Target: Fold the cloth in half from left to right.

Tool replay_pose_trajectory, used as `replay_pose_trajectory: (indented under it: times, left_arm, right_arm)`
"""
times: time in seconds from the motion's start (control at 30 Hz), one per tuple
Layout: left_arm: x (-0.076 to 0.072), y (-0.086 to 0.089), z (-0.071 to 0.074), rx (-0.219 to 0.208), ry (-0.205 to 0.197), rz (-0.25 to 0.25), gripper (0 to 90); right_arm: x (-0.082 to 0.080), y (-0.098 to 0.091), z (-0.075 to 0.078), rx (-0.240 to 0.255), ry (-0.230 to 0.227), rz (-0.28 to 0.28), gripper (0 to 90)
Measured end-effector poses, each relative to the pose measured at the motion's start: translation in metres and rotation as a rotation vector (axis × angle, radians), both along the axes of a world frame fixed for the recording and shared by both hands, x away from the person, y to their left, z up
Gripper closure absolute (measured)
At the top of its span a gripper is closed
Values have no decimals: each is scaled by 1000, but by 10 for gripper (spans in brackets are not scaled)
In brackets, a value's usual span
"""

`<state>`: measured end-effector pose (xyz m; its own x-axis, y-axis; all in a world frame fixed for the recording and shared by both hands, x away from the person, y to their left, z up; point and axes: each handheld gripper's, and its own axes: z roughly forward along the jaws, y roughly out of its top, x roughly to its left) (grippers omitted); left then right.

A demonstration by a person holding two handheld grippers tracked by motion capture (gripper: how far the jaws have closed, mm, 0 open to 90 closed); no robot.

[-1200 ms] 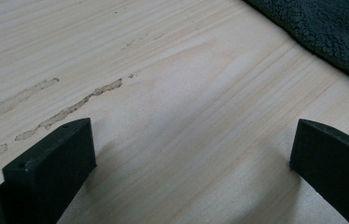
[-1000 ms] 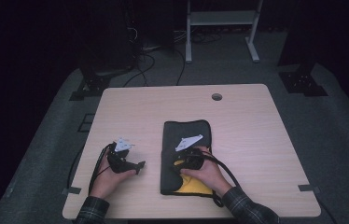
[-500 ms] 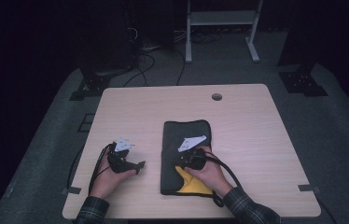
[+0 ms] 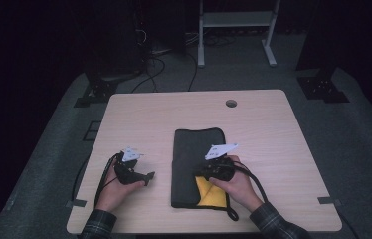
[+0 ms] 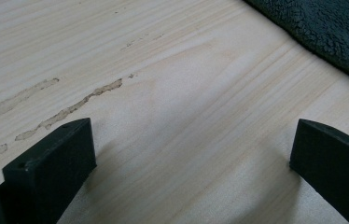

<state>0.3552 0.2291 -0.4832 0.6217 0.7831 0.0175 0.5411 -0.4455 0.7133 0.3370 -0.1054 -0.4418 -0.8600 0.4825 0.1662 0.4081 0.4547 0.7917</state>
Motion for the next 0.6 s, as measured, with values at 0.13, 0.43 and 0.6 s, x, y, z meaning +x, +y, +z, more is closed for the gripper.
replay_pose_trajectory:
  times: [0.13,0.43,0.6]
  left_arm:
    - [0,0,0,-1,0,1,0]
    - [0,0,0,-3,-1,3,0]
    - [0,0,0,-1,0,3,0]
  right_arm:
    - [-10,-22,5,31,22,-20,849]
    - [-37,-55,3,5,50,-30,848]
    - [-50,-74,-10,-27,99,-37,840]
